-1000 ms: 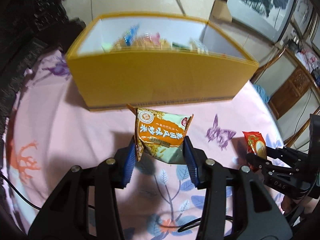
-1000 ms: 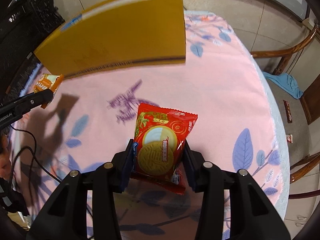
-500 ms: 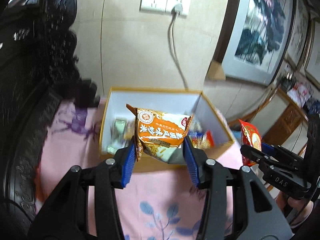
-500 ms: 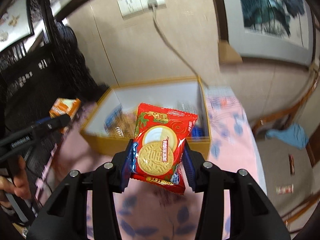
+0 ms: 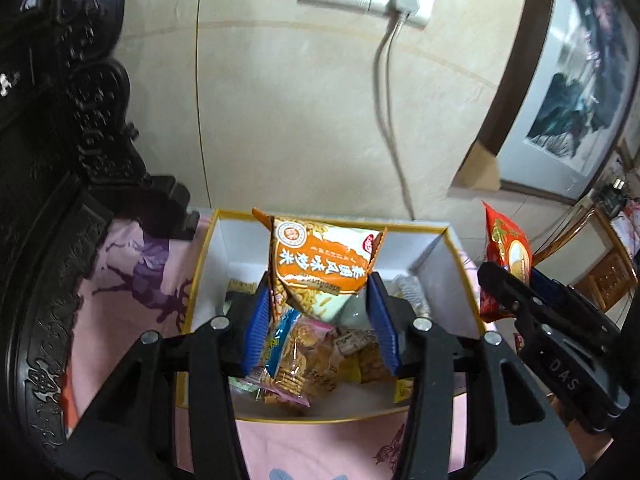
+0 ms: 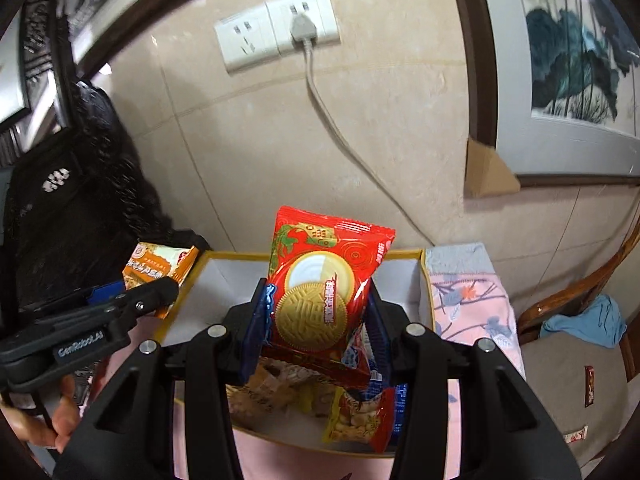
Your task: Organize snacks
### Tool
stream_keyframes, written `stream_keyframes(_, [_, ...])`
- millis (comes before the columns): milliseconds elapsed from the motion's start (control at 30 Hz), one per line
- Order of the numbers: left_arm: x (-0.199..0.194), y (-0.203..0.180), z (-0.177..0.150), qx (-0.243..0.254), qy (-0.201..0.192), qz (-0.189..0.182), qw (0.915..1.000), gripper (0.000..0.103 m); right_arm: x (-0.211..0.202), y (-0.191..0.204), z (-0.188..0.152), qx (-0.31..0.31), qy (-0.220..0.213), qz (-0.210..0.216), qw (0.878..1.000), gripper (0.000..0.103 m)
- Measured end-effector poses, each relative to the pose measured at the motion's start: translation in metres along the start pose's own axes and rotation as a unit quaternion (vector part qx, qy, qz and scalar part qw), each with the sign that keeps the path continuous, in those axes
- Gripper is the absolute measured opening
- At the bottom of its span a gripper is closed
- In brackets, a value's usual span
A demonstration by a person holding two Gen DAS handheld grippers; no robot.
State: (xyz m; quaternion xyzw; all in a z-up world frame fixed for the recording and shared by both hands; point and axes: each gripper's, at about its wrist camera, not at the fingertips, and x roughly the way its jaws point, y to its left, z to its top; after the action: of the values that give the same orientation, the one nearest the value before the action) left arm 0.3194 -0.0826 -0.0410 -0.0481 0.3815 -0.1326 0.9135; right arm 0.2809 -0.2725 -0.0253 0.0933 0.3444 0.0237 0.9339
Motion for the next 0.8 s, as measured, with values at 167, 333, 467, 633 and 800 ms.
stream_keyframes(167, [0.021,0.002,-0.007,0.003,0.023,0.014,0.9996,0.047,0.024,-0.002,-0.009,0.006,0.033,-0.004,0.999,0.046])
stream_keyframes(333, [0.032,0.004,-0.009,0.008,0.032,0.024,0.9992,0.048,0.036,0.002,-0.012,0.003,0.049,-0.007,0.999,0.046])
stream_keyframes(467, [0.035,0.005,-0.010,0.008,0.037,0.032,0.9988,0.060,0.039,0.003,-0.011,0.009,0.064,-0.013,0.998,0.055])
stream_keyframes(633, [0.028,0.004,-0.009,0.014,0.030,0.057,0.9978,0.094,0.028,0.005,-0.011,0.006,0.057,-0.024,0.998,0.066])
stream_keyframes(800, [0.020,0.006,-0.010,0.011,0.040,0.067,0.9969,0.098,0.018,0.003,-0.014,0.018,0.059,-0.023,0.998,0.066])
